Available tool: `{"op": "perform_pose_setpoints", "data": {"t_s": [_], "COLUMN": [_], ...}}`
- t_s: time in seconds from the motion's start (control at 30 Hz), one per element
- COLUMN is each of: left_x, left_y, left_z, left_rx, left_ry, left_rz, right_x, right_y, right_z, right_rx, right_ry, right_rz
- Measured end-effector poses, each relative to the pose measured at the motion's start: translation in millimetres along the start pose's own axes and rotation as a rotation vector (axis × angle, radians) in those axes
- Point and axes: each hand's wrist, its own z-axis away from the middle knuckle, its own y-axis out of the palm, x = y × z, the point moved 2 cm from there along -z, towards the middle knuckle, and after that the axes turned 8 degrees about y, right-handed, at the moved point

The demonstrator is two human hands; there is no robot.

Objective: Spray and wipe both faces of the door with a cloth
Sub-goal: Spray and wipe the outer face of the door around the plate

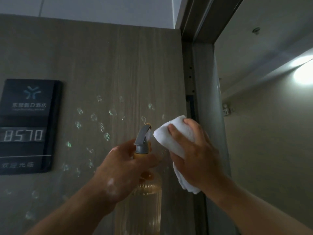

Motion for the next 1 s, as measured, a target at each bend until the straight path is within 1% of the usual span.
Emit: {"op": "perform_pose_setpoints", "data": {"t_s": [0.1,0.23,0.3,0.43,0.5,0.57,0.63,0.8,0.87,1.0], "left_x": [0.8,-2.9,-4.4,-4.4,-4.9,-5.2,-4.9,-3.2,-3.3,-4.0], "left_y": [-3.2,-5.2,-4.2,-3.1,-3.9,-6.5,-9.8,-13.9,-14.9,-15.7], "left_z": [0.5,-4.5,-6.8,-7.0,-5.9,-5.6,-6.3,-9.0,-9.0,-8.2], "left_rx": [0.003,-0.026,-0.027,0.001,0.021,0.017,0.005,-0.032,-0.037,-0.061], "left_ry": [-0.005,0.007,0.001,-0.013,-0.002,0.014,0.014,-0.012,-0.011,0.004], "left_rz": [-0.007,-0.026,-0.024,-0.024,-0.04,-0.055,-0.055,-0.054,-0.056,-0.071], "right_x": [-4.5,-1.1,1.0,2.5,2.4,-0.7,-0.9,-2.5,-2.6,-7.0], "right_y": [-1.9,-7.2,-7.9,0.5,4.6,5.5,2.8,-5.8,-5.5,-2.6], "right_z": [-26.0,-81.0,-86.5,-27.5,4.9,10.0,-10.1,-95.3,-107.8,-105.2], "right_rx": [-0.027,-0.117,-0.145,-0.059,-0.056,-0.049,-0.058,-0.169,-0.185,-0.217], "right_ry": [-0.003,0.078,0.09,0.04,-0.004,-0.02,-0.008,0.104,0.092,0.077], "right_rz": [0.004,-0.028,-0.018,-0.013,0.011,0.014,0.002,-0.045,-0.042,-0.048]}}
